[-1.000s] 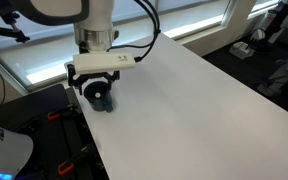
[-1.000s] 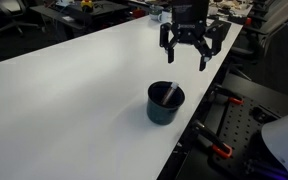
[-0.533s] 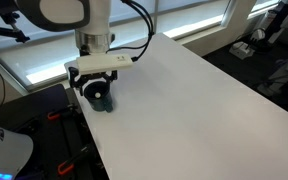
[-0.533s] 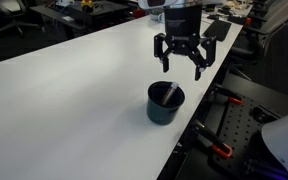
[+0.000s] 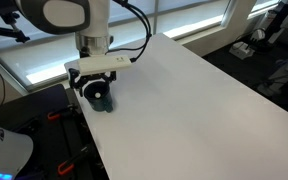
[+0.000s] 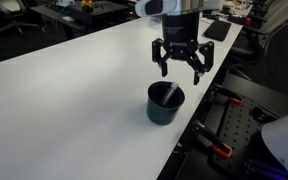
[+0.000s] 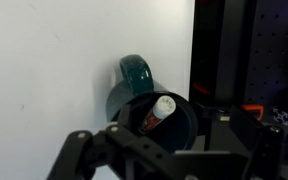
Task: Remove the marker from the mug cup and place it on the table
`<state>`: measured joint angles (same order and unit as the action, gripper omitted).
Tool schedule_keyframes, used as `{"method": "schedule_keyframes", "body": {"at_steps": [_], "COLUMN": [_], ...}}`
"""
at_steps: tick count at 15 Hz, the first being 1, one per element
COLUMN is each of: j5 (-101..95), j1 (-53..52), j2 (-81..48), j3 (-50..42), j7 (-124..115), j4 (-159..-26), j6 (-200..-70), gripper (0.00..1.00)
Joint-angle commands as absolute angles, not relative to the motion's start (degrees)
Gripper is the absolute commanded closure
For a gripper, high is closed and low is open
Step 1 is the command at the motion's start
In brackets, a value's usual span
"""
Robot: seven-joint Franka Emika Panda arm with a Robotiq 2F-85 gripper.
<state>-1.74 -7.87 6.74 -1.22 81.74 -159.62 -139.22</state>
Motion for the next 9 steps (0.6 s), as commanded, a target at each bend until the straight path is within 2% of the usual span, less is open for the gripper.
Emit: {"method": "schedule_keyframes", "body": {"at_steps": [1, 9], "j5": [-1.3, -1.0], "j1": [-7.2, -7.4], "j2": [5.9, 3.4], "j3": [0.1, 1.3], "j7": [80.9, 79.6], "j4": [-159.6, -159.5], "j6": [-141.9, -146.6], "gripper": [0.00, 0.02]}}
